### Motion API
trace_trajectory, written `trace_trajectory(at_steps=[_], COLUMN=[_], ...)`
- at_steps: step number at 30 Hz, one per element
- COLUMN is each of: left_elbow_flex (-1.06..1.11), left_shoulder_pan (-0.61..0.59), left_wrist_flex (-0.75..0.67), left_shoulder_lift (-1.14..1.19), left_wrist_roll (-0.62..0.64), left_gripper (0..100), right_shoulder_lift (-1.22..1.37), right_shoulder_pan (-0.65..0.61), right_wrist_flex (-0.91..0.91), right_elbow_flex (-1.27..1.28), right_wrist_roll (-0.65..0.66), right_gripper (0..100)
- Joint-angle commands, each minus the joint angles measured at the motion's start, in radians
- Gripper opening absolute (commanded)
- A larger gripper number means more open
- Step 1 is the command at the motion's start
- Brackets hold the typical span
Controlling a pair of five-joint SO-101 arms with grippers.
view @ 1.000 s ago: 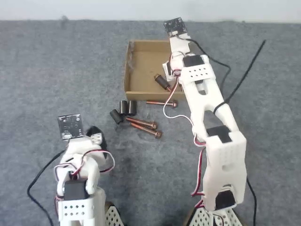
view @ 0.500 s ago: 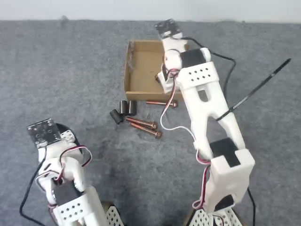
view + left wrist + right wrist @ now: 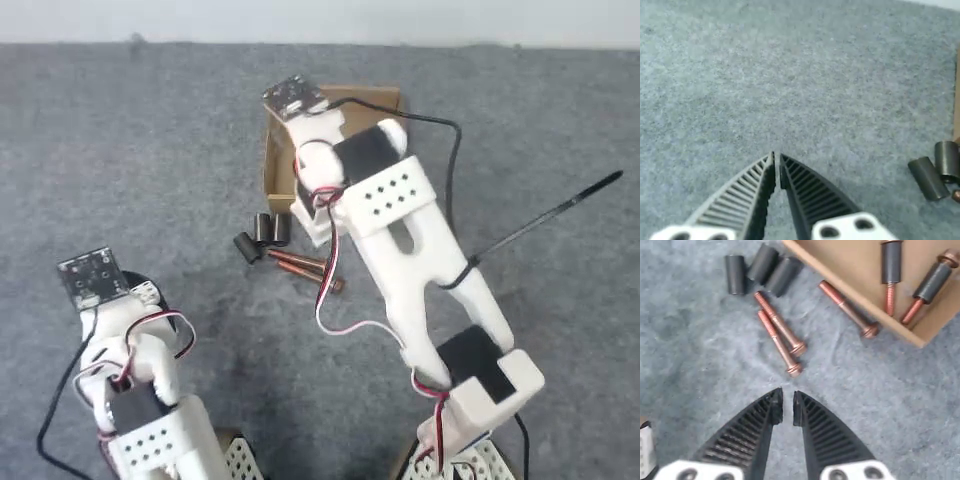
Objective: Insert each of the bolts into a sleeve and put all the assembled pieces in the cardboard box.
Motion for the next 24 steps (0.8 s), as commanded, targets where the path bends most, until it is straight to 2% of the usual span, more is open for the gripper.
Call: trace_trajectory(at_steps=[1,6,8,12,21,24], left_elbow_flex=[-0.093,-0.16,-0.189,-0.246,-0.381,-0.426], left_shoulder_pan=[-0.008,-0.009,-0.009,-0.006,-0.005,-0.006], left_wrist_flex=[-0.107,-0.295,-0.342,-0.353,-0.35,-0.35], left_shoulder_lift=[0.221,0.554,0.649,0.761,0.999,1.068], left_wrist_roll=[0.0,0.0,0.0,0.0,0.006,0.008], left_gripper=[1,1,1,1,1,1], right_shoulder_lift=[-0.088,-0.134,-0.145,-0.137,-0.001,0.048], right_shoulder_pan=[-0.016,-0.018,-0.025,-0.042,-0.053,-0.051], right_wrist_flex=[-0.05,-0.18,-0.229,-0.302,-0.507,-0.582], right_elbow_flex=[0.069,0.235,0.284,0.338,0.362,0.358], right_wrist_roll=[-0.017,-0.021,-0.068,-0.152,-0.172,-0.236], right_gripper=[1.6,1.7,1.7,2.0,2.0,2.0])
